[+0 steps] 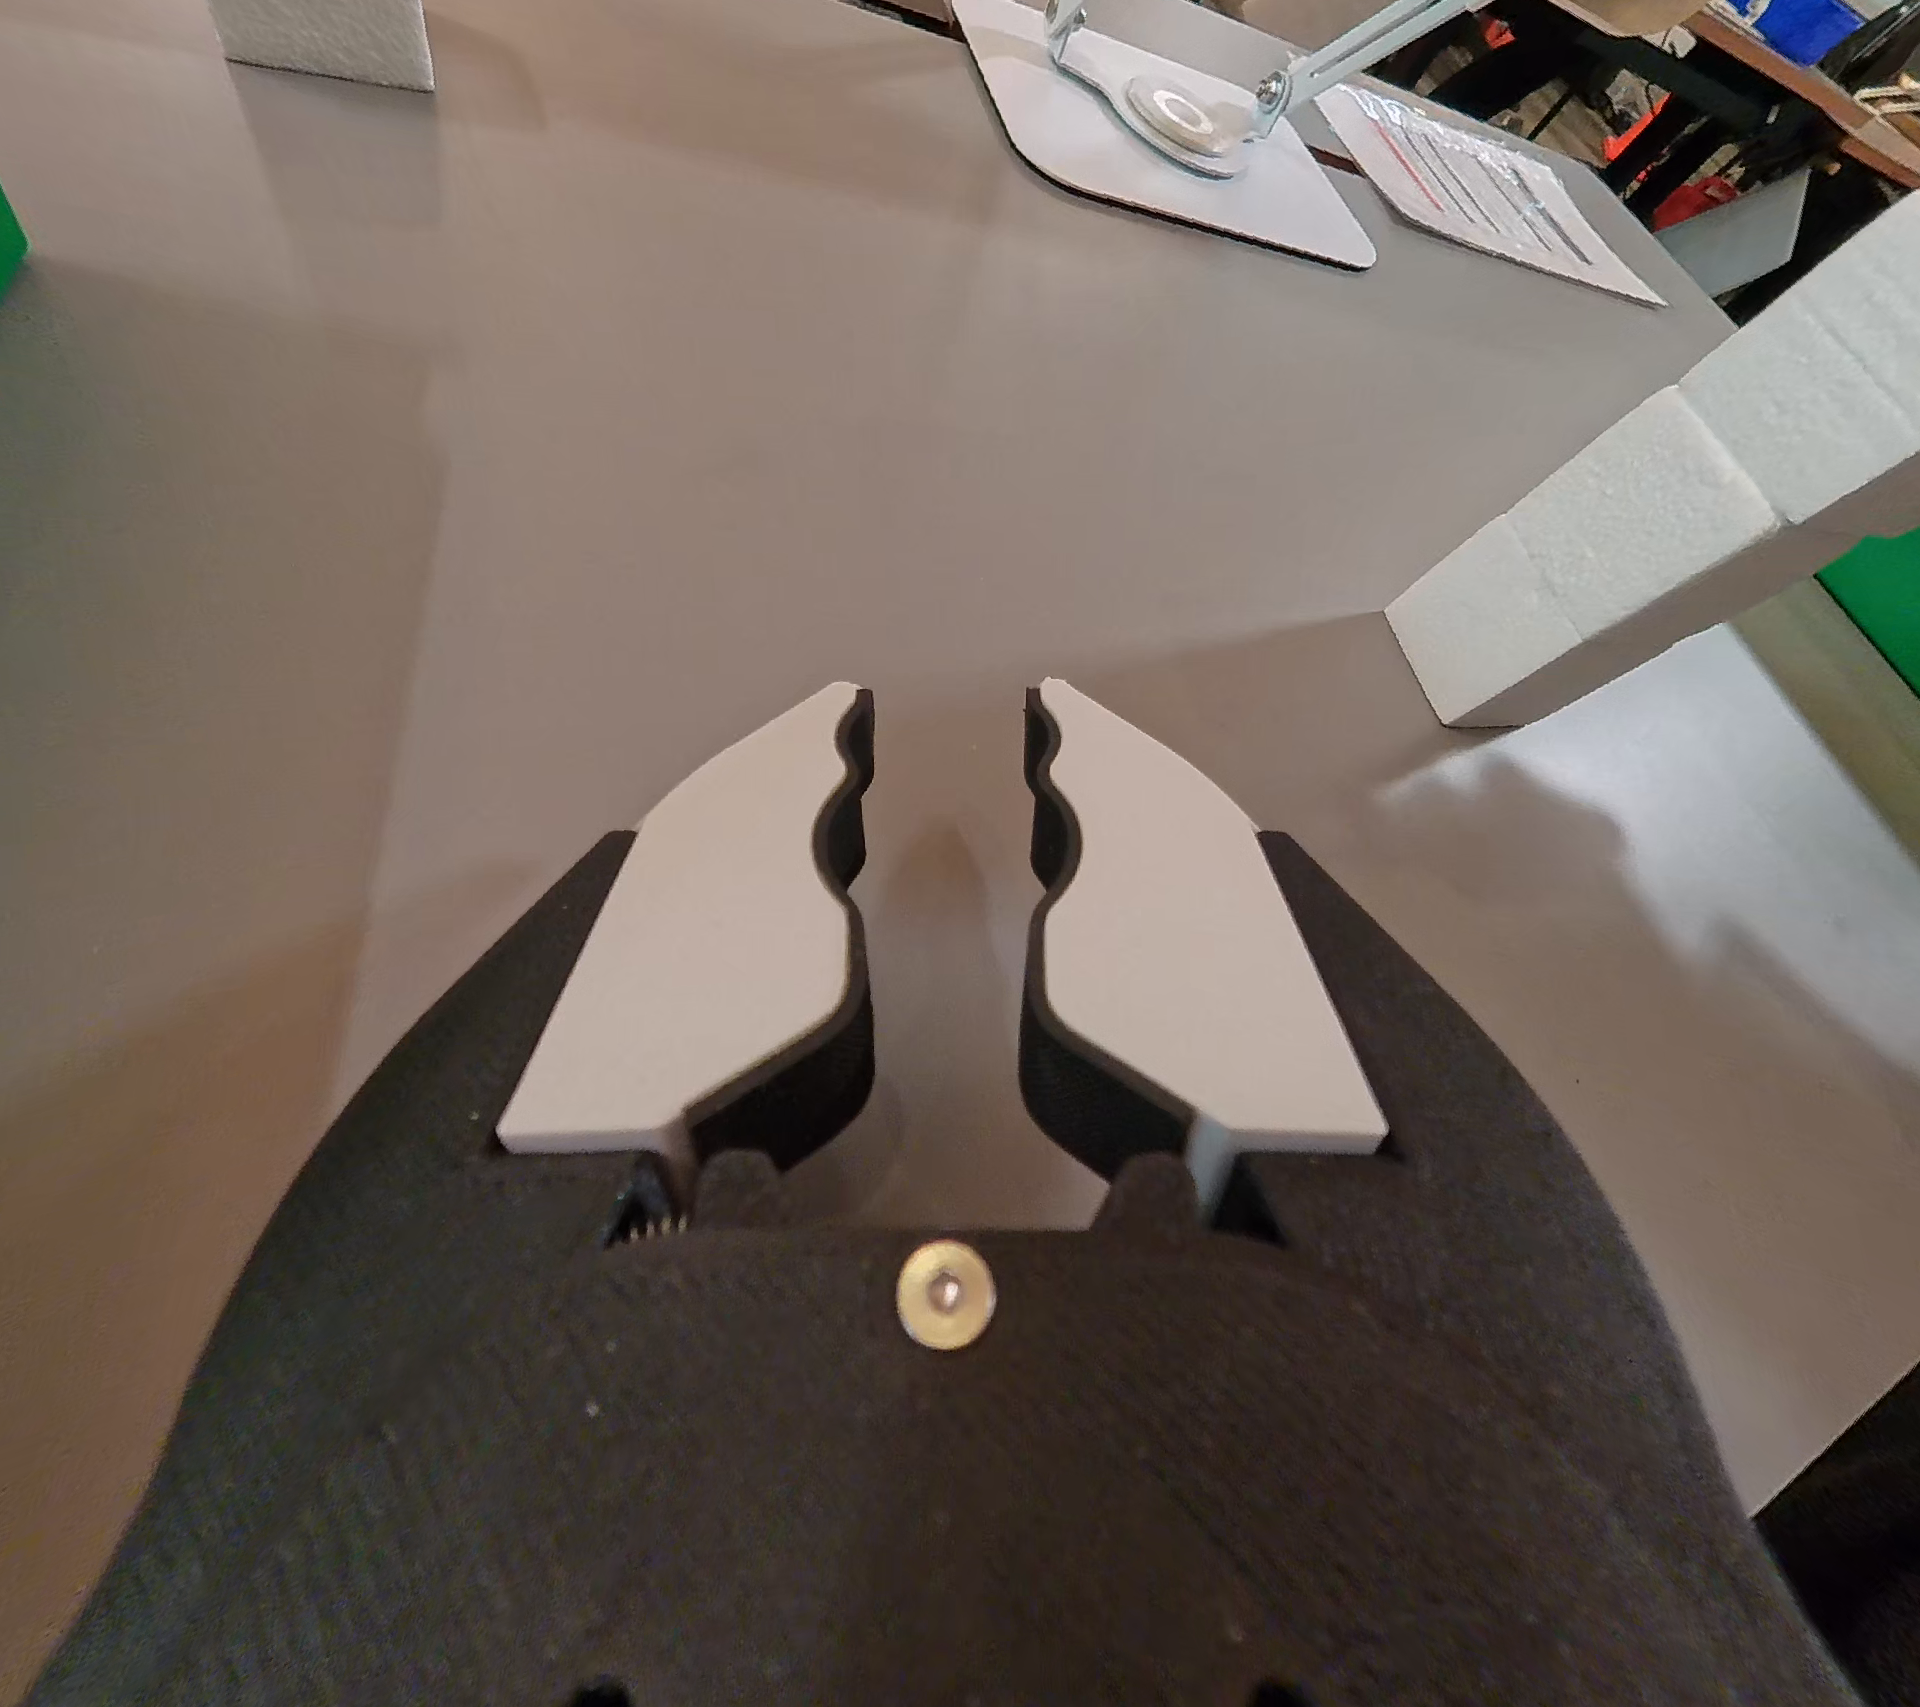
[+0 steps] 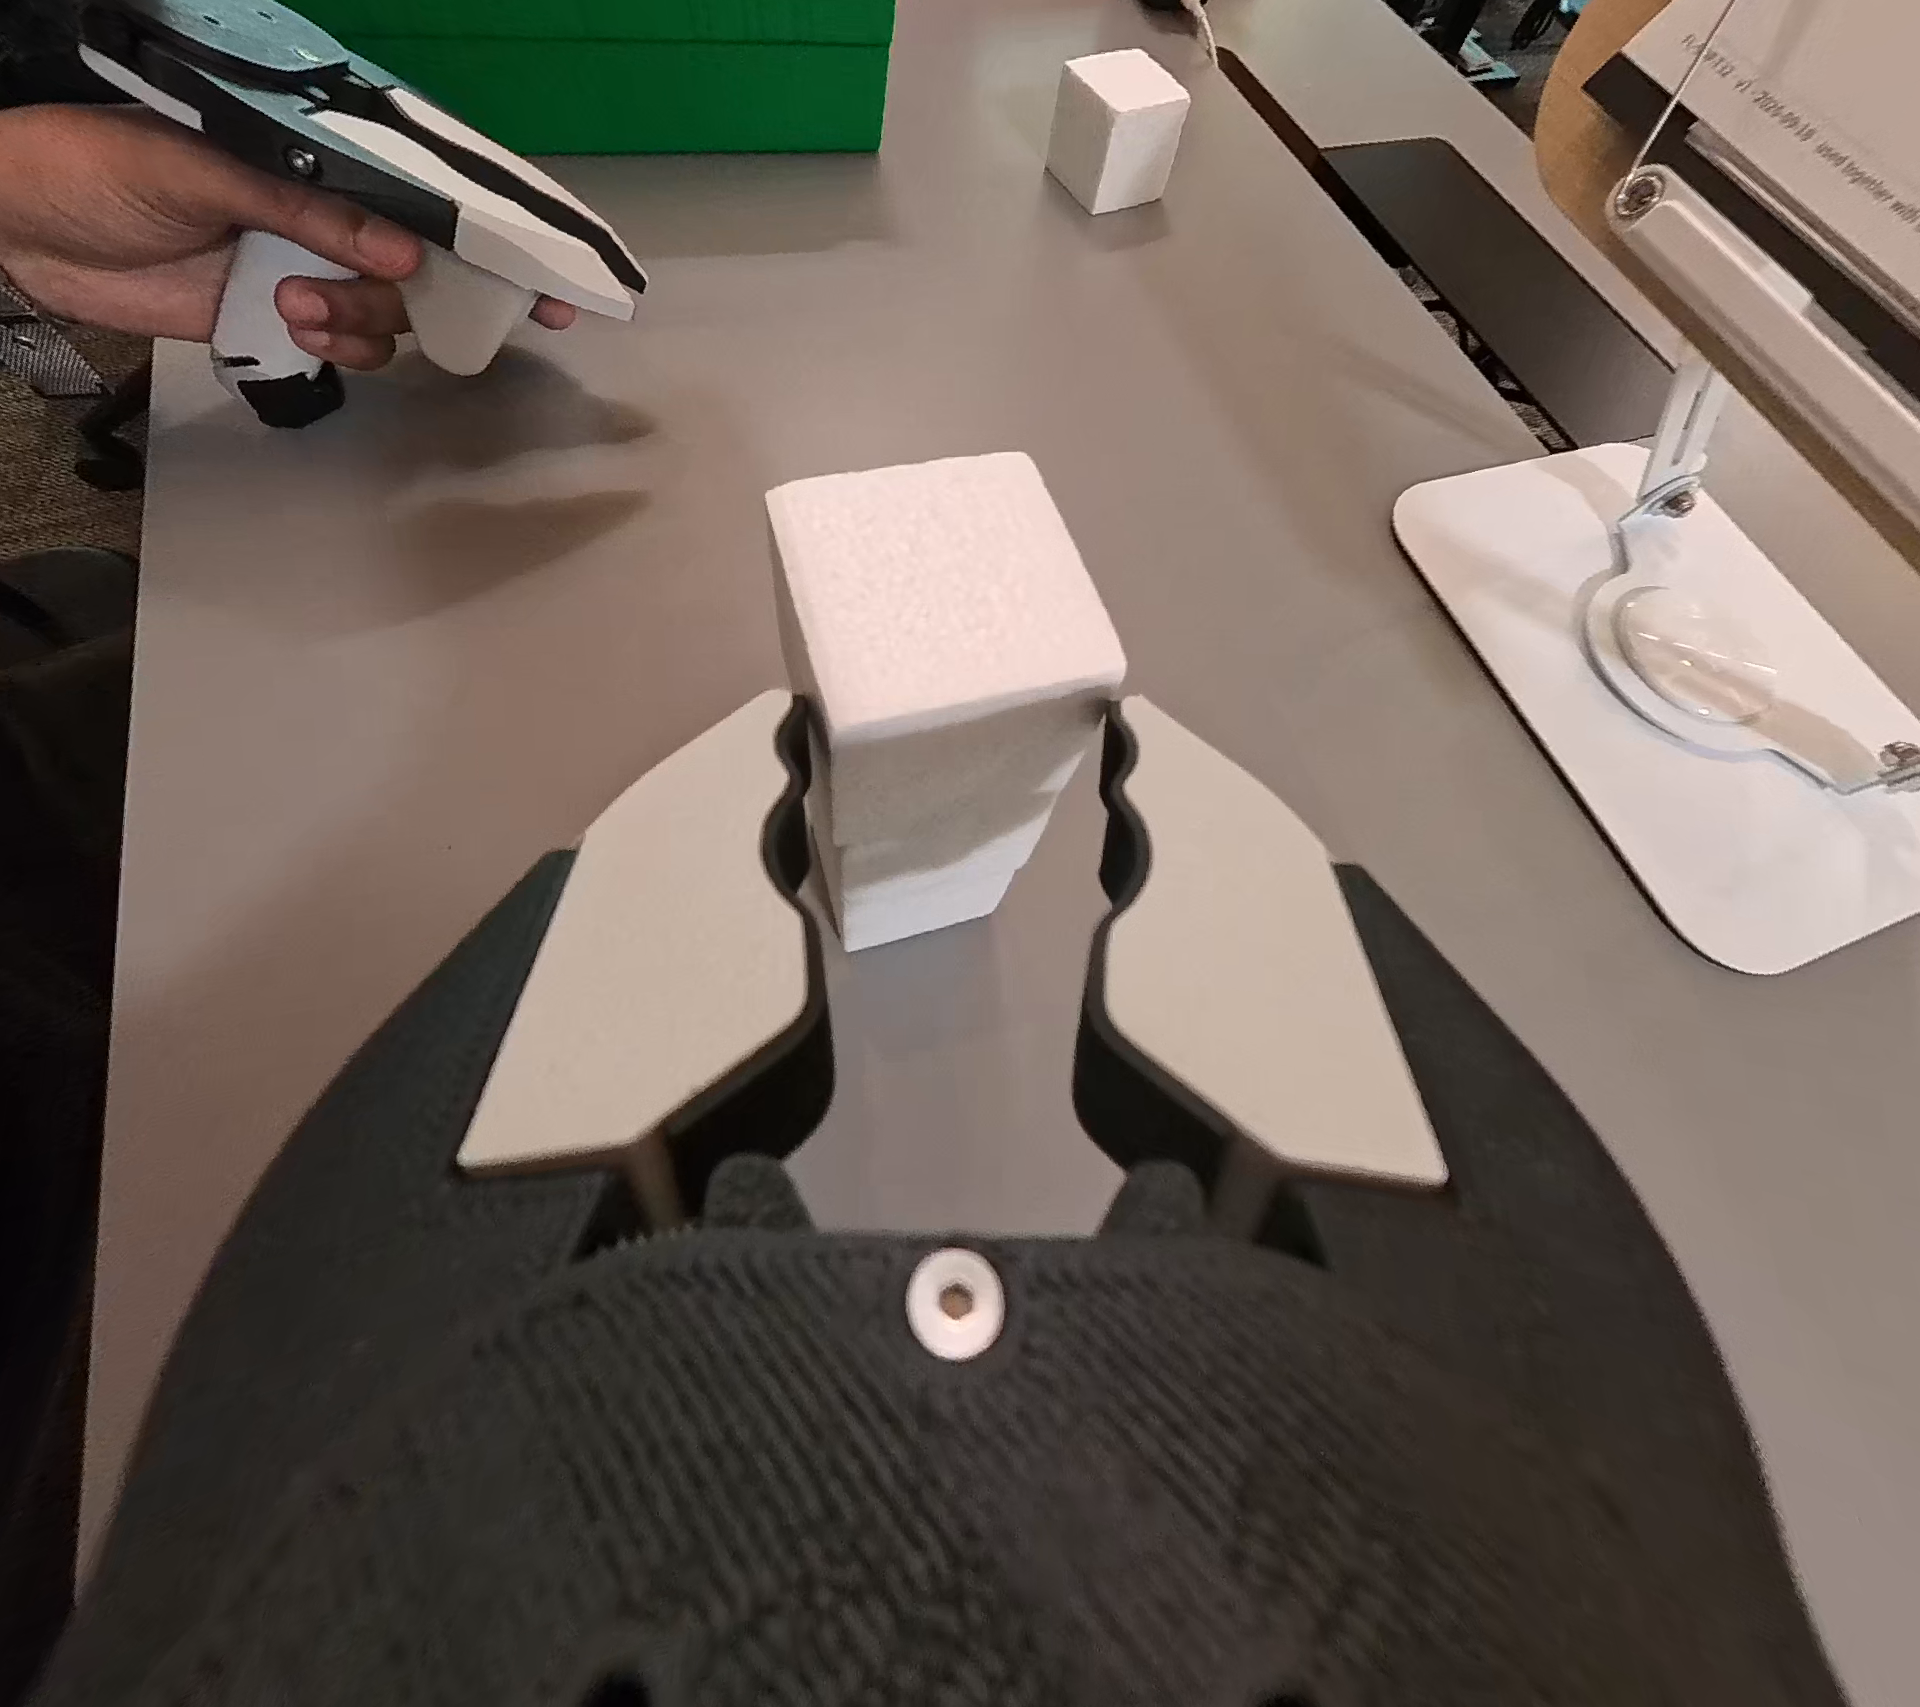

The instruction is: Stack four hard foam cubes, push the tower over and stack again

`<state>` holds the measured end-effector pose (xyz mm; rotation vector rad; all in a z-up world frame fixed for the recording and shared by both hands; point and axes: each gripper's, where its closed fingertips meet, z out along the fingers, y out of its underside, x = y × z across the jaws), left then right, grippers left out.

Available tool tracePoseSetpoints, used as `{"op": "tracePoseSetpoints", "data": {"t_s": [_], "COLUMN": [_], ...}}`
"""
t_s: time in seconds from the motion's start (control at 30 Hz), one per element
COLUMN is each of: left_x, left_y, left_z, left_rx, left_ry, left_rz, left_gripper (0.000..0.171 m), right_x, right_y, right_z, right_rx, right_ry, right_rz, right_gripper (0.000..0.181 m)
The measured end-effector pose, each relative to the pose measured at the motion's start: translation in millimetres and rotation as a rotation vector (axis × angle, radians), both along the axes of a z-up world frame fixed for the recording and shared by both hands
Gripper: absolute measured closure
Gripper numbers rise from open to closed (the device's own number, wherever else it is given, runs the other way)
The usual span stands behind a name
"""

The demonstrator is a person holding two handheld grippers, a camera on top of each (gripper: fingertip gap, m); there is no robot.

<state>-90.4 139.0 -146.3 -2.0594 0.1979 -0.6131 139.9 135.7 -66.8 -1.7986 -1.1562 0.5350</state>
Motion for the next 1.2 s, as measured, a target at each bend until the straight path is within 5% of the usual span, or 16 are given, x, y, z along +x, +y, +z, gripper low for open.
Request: {"op": "tracePoseSetpoints", "data": {"t_s": [0.57,0.83,0.97,1.1,1.2], "left_x": [0,-4,-11,-19,-31], "left_y": [0,2,7,11,15], "left_z": [-1,3,10,21,30], "left_rx": [-0.002,0.014,0.05,0.098,0.138], "left_ry": [-0.001,0.0,-0.006,-0.008,0.007], "left_rz": [0.0,0.021,0.074,0.136,0.2], "left_gripper": [0.143,0.144,0.144,0.144,0.144], "right_x": [5,25,-66,-177,-230], "right_y": [-2,-18,-60,-50,2], "right_z": [-2,109,129,76,34], "right_rx": [-0.023,0.079,-0.062,-0.168,-0.146], "right_ry": [-0.026,0.301,0.502,0.42,0.334], "right_rz": [0.001,-0.078,0.105,0.056,-0.031], "right_gripper": [0.112,0.109,0.105,0.096,0.094]}}
